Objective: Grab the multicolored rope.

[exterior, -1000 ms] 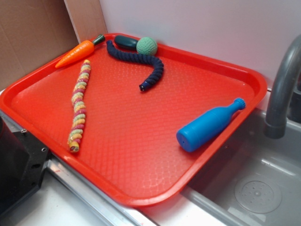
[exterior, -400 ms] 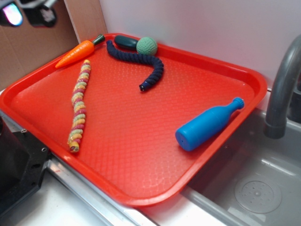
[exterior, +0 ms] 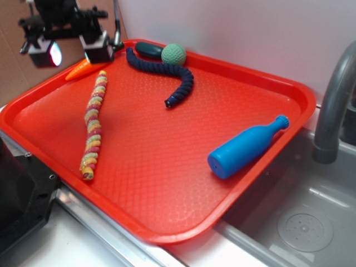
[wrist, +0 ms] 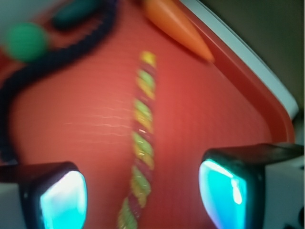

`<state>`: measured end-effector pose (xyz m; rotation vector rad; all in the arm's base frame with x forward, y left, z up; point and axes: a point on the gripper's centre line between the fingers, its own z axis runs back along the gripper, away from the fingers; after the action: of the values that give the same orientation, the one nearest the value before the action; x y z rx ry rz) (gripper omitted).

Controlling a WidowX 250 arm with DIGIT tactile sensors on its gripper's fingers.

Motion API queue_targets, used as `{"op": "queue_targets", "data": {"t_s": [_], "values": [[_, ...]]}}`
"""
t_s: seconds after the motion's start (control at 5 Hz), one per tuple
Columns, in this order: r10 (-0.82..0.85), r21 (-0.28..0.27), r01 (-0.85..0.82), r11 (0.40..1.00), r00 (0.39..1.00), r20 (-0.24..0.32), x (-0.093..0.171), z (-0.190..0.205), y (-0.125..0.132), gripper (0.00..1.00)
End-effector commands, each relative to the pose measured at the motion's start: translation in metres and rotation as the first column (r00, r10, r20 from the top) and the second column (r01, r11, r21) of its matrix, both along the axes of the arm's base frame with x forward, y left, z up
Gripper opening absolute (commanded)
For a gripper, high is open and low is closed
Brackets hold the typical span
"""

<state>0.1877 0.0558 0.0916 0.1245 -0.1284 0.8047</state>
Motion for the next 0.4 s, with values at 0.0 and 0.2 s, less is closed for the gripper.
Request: {"op": "queue_targets", "data": {"t_s": [0.0, 0.2], "values": [[-0.021, 0.043, 0.026, 0.999, 0.995, -0.099, -0.026, -0.029, 0.021, 1.0], [-0.138, -0.032, 0.136, 0.99, 0.989, -0.053, -0.016, -0.052, 0.017, 1.0]]}}
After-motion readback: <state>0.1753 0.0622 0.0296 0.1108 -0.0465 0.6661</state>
